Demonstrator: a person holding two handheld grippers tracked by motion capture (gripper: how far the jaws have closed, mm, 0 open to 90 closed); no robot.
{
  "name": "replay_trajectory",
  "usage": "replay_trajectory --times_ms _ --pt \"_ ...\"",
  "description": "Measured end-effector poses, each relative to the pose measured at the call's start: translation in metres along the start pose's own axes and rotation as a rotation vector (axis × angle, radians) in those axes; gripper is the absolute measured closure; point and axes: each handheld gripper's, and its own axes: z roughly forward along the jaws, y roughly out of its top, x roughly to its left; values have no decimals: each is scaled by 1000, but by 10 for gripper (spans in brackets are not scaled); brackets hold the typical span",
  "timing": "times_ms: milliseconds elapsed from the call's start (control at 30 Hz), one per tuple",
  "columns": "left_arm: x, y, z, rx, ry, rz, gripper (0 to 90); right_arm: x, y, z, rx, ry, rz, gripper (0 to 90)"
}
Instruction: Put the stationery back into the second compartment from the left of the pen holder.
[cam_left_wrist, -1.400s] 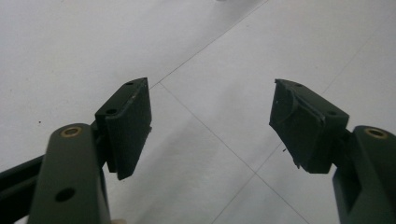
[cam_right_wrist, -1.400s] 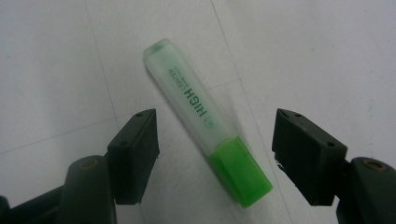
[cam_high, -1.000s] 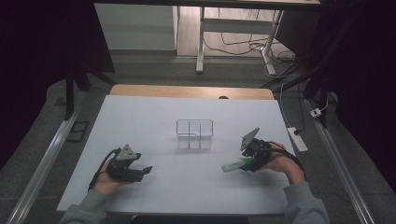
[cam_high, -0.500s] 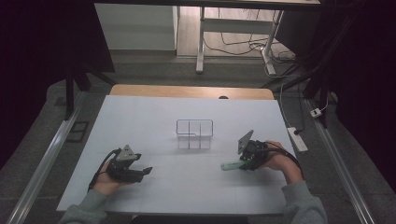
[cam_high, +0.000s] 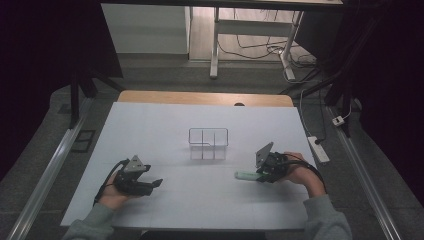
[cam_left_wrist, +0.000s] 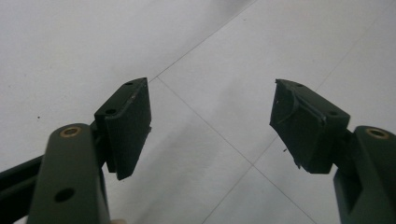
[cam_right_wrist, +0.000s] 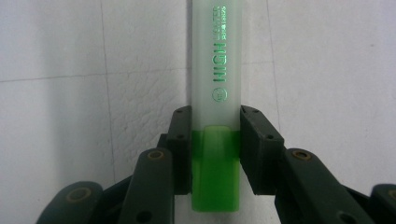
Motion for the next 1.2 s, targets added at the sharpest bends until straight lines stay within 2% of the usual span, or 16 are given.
replay_trajectory --times_ms 67,200,267,567,633,767,967,1133,1200 --pt "0 0 -1 -3 3 1 290 1 0 -1 -8 0 18 670" --pt "0 0 -1 -7 7 0 290 1 0 -7 -86 -12 64 670" --pt "0 0 -1 -7 7 1 290 3 1 -10 -108 -24 90 670" --pt "-1 1 -2 -14 12 4 290 17 14 -20 -199 -58 140 670" --pt "-1 1 -3 -14 13 4 290 18 18 -21 -218 -51 158 670" --pt "-1 2 -4 -22 14 2 290 23 25 -20 -240 -44 180 670" --pt "-2 2 -5 -29 24 5 289 25 28 -15 -248 -52 244 669" --pt "-4 4 -5 -30 26 19 286 28 35 -14 -254 -45 260 669" --pt "-6 5 -5 -29 25 25 283 30 40 -13 -262 -43 253 669"
